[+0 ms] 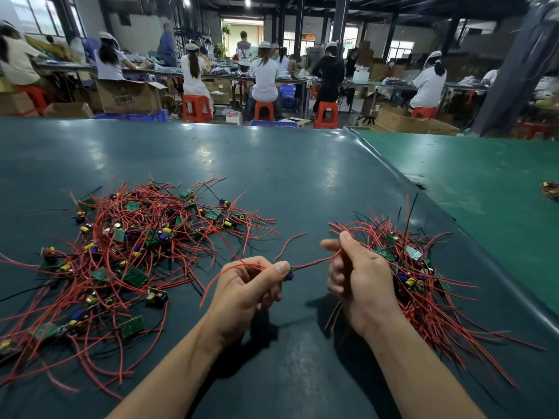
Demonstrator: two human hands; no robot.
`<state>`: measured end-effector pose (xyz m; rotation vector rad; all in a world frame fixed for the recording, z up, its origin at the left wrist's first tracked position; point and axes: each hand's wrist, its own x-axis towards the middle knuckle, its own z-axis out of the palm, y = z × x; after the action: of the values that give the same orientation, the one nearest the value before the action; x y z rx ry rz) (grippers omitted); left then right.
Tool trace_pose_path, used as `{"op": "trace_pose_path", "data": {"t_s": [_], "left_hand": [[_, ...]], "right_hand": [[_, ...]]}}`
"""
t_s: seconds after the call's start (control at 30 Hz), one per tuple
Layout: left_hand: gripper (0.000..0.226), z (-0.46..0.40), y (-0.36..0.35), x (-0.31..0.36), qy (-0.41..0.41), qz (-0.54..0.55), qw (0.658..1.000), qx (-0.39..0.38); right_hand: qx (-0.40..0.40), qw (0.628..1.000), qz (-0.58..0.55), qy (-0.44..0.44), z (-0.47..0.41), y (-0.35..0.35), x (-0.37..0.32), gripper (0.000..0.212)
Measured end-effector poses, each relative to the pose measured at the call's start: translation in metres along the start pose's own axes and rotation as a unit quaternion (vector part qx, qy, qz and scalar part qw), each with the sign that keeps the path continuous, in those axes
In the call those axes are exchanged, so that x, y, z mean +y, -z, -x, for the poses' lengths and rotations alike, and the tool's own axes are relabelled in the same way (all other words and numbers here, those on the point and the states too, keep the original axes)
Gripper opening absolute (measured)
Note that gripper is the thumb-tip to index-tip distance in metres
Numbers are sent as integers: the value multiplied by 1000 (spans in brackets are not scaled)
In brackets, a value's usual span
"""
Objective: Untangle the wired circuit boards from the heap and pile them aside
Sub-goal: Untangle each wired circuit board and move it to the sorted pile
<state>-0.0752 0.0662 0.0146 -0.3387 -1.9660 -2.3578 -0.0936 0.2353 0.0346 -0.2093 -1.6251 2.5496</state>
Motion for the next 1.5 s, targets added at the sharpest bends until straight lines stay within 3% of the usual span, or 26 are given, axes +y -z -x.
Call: {"op": "trace_pose_path", "data": {"t_s": [0.13, 0.27, 0.4, 0.47, 0.5, 0.57, 0.6, 0.67, 0.77, 1.0, 1.17, 1.23, 1.3, 1.37, 1.5], "left_hand": [[31, 1, 3, 0, -15, 29, 999, 11], [32, 4, 3, 1, -5, -31, 999, -28], [31, 4, 2, 3, 0, -40, 999, -20], [28, 2, 1, 4, 8, 7, 1000, 10], [27, 2, 1, 4, 9, 22, 999, 22], [28, 2, 0, 5, 4, 13, 999, 38], [29, 3, 0, 5, -3, -11, 999, 40], [31, 6, -3, 7, -25, -68, 997, 26], [30, 8, -5, 9, -36, -99, 994, 14], [28, 6, -4, 6, -18, -42, 999, 9], [33, 1, 1, -2, -16, -12, 1000, 5], [35, 2, 3, -4, -12, -22, 1000, -9], [37, 2, 3, -4, -15, -22, 1000, -17], [37, 2, 3, -3, -14, 22, 1000, -9], [39, 0, 4, -1, 0, 80, 997, 20]], "right_hand": [[16, 955, 239, 175, 1, 6, 8, 20], [82, 932, 270, 226, -4, 11, 8, 19], [93, 952, 220, 192, -2, 8, 7, 19], [58, 979, 152, 120, 2, 2, 5, 11], [20, 992, 112, 56, 3, -1, 3, 9], [-89, 989, 93, -77, 7, -5, 2, 33], [-146, 977, 109, -106, 11, -6, 4, 41], [-210, 963, 142, -98, 18, -8, 9, 35], [-168, 973, 149, -49, 18, -8, 11, 22], [-11, 997, 64, 40, 2, 3, -6, 21], [-11, 988, -143, -50, -2, 3, -12, 35], [-17, 983, -172, -58, -3, 2, -11, 35], [0, 995, -98, -3, -2, 4, -9, 34], [16, 995, 51, 89, -1, 6, -5, 28], [49, 934, 267, 231, 1, 7, 1, 17]]}}
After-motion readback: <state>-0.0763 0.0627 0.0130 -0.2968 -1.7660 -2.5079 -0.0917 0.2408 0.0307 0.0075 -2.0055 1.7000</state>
